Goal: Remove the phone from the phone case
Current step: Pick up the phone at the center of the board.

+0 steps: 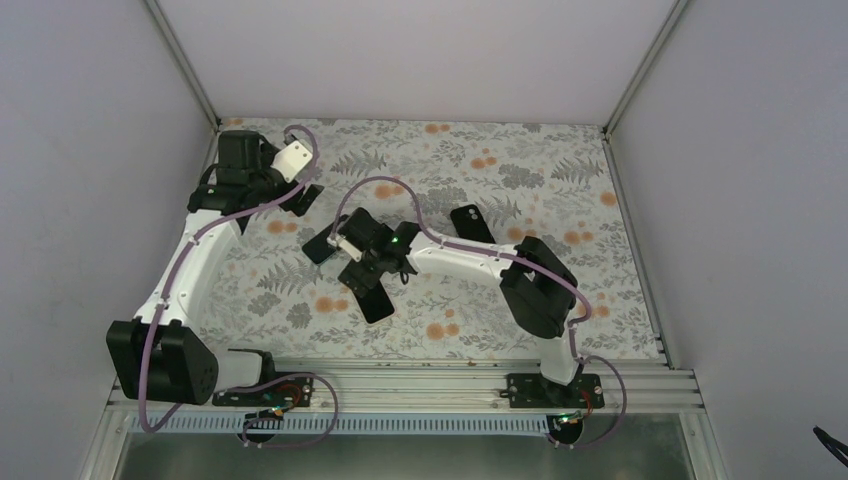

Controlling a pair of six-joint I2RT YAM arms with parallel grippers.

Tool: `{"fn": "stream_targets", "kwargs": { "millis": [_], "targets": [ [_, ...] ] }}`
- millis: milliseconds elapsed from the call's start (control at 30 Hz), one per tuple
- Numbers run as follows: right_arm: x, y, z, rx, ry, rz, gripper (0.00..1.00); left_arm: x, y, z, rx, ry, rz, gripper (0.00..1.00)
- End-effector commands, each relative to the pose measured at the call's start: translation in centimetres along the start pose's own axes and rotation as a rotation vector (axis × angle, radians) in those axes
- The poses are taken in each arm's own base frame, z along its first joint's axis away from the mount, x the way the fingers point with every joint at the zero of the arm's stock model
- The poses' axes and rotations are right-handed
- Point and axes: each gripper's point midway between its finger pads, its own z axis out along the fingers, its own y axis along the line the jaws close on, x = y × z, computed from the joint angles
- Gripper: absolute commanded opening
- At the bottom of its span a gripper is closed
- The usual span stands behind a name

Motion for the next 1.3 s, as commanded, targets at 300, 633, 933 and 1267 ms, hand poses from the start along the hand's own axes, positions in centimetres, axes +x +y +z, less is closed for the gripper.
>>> {"fn": "stream_targets", "kwargs": {
  "millis": [300,633,933,1267],
  "targets": [
    [1.1,-1.1,3.5,0.143,0.031,0.221,1.00,0.4,0.4,-0.4,-0.026,-0.012,-0.040,1.00],
    [3.8,1.1,5.0,0.028,0.143,0.214,1.00,1.4,-0.1,0.2,-0.013,-0.003,-0.043,1.00],
    [3.6,2.7,3.5,-0.094,0.160,0.206,1.00,1.8,-0.3,0.5,-0.008,-0.003,-0.044,1.00],
    [3.7,4.1,3.0,-0.187,0.204,0.191,1.00,2.8,-0.8,0.9,-0.007,0.007,-0.051,1.00]
  ]
}}
